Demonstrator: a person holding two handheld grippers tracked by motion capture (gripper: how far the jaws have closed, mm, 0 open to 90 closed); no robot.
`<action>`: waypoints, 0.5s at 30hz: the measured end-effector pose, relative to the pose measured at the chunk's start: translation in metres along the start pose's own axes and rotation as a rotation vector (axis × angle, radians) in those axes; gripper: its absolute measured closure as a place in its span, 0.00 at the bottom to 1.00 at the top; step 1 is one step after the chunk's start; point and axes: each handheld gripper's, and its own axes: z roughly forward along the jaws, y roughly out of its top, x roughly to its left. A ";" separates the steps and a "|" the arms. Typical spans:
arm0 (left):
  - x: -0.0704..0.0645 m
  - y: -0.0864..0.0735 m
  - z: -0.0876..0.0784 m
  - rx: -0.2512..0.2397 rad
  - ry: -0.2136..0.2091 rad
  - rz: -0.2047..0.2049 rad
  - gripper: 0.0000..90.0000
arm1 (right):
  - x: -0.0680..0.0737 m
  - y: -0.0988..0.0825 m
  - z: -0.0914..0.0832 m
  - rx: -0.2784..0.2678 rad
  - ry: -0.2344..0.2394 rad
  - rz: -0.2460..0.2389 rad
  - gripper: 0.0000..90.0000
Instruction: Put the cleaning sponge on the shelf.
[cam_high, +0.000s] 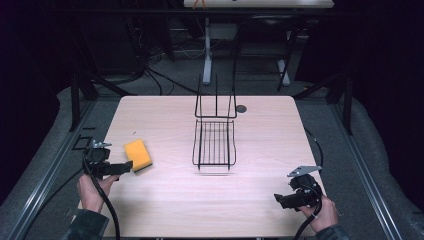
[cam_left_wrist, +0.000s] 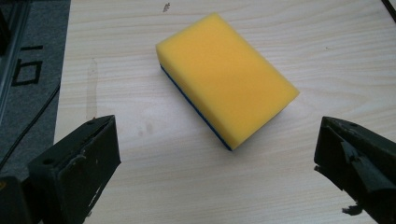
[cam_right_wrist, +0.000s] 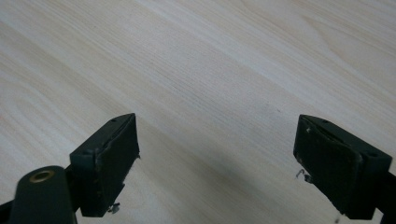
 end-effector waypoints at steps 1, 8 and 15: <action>0.000 0.000 0.000 -0.001 -0.001 0.000 0.00 | 0.000 0.000 0.000 -0.004 -0.003 0.001 0.15; -0.001 0.003 0.000 -0.006 -0.005 -0.004 0.00 | 0.002 0.002 0.001 -0.001 -0.001 -0.002 0.15; -0.008 0.012 0.007 -0.003 -0.016 -0.003 0.00 | 0.002 0.001 0.001 -0.006 -0.003 -0.003 0.15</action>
